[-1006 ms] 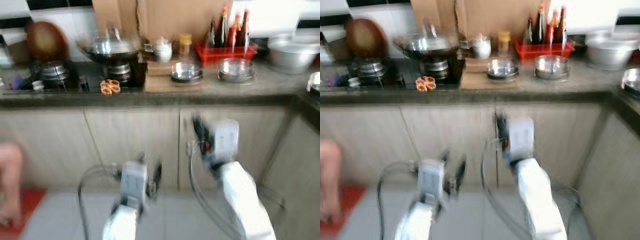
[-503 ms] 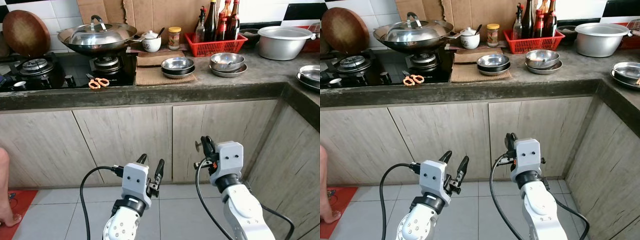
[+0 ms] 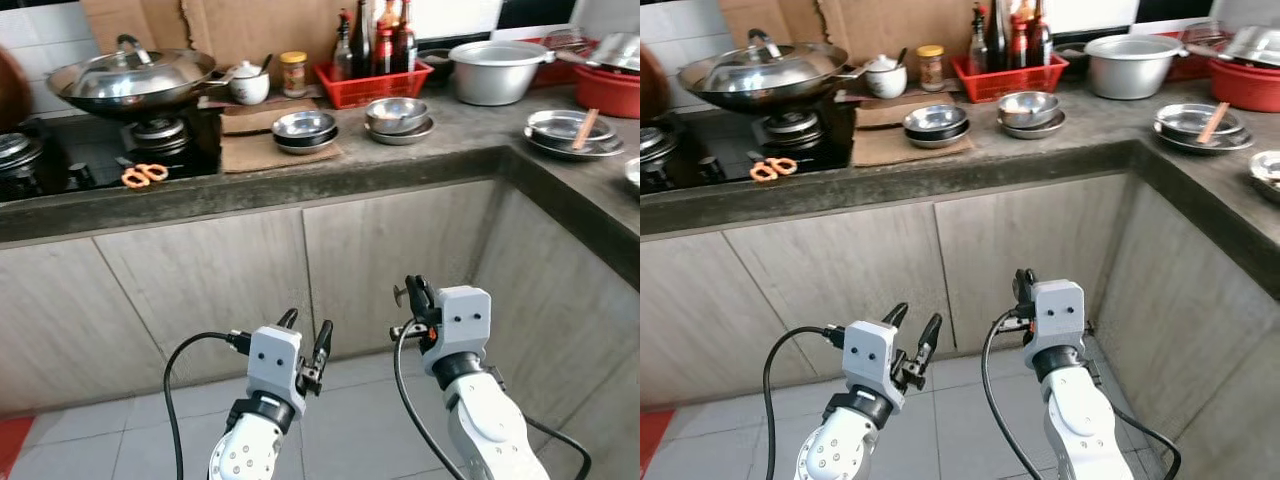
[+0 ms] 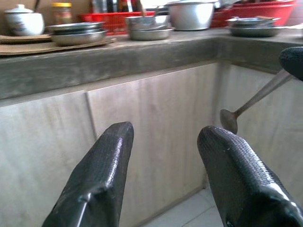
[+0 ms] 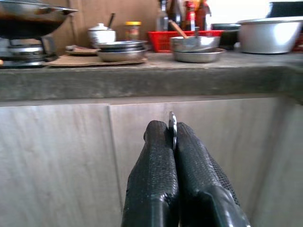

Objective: Kitchen organization

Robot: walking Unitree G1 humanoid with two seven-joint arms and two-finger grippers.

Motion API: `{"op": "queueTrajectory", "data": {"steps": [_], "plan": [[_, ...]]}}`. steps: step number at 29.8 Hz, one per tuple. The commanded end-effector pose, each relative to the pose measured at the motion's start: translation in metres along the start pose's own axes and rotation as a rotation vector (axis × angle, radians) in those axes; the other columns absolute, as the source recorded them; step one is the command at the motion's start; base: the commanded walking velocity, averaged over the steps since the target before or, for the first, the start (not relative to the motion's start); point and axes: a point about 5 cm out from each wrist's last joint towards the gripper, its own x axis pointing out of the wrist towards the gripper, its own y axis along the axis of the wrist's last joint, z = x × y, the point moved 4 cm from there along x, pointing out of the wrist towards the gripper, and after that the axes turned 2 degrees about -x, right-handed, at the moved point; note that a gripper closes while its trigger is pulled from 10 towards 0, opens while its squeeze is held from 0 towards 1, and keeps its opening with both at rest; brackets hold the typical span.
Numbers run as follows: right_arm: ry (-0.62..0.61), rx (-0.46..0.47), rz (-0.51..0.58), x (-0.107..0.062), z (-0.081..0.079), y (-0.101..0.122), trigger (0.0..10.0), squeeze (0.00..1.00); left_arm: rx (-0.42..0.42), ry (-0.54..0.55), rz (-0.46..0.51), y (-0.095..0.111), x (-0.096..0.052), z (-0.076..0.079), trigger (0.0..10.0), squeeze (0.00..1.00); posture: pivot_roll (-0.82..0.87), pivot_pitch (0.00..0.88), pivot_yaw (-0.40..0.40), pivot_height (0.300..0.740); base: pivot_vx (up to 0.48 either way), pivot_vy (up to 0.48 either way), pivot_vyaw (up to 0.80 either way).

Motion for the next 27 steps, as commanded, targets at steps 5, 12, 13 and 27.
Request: {"op": "queueTrajectory", "data": {"steps": [5, 12, 13, 27], "plan": [[0.014, -0.004, -0.002, -0.003, -0.0079, 0.0036, 10.0, 0.0, -0.006, -0.002, -0.002, 0.001, -0.001, -0.0021, 10.0, 0.0, 0.02, 0.008, 0.022, 0.74, 0.0, 0.354, -0.78], [0.013, 0.0, -0.007, -0.0035, -0.0085, 0.0025, 10.0, 0.0, -0.006, -0.009, -0.005, -0.0002, -0.0016, -0.0015, 10.0, 0.0, 0.02, 0.004, 0.027, 0.74, 0.0, 0.39, -0.78], [0.011, 0.0, -0.007, -0.0036, -0.0084, 0.0025, 10.0, 0.0, -0.006, -0.009, -0.006, -0.0003, -0.0016, -0.0014, 10.0, 0.0, 0.02, 0.004, 0.027, 0.74, 0.0, 0.394, -0.77], [0.003, 0.007, -0.004, -0.003, -0.0108, 0.0045, 10.0, 0.0, -0.009, -0.009, -0.011, -0.0011, -0.0013, -0.003, 10.0, 0.0, 0.02, 0.003, 0.026, 0.74, 0.0, 0.393, -0.77]]}}
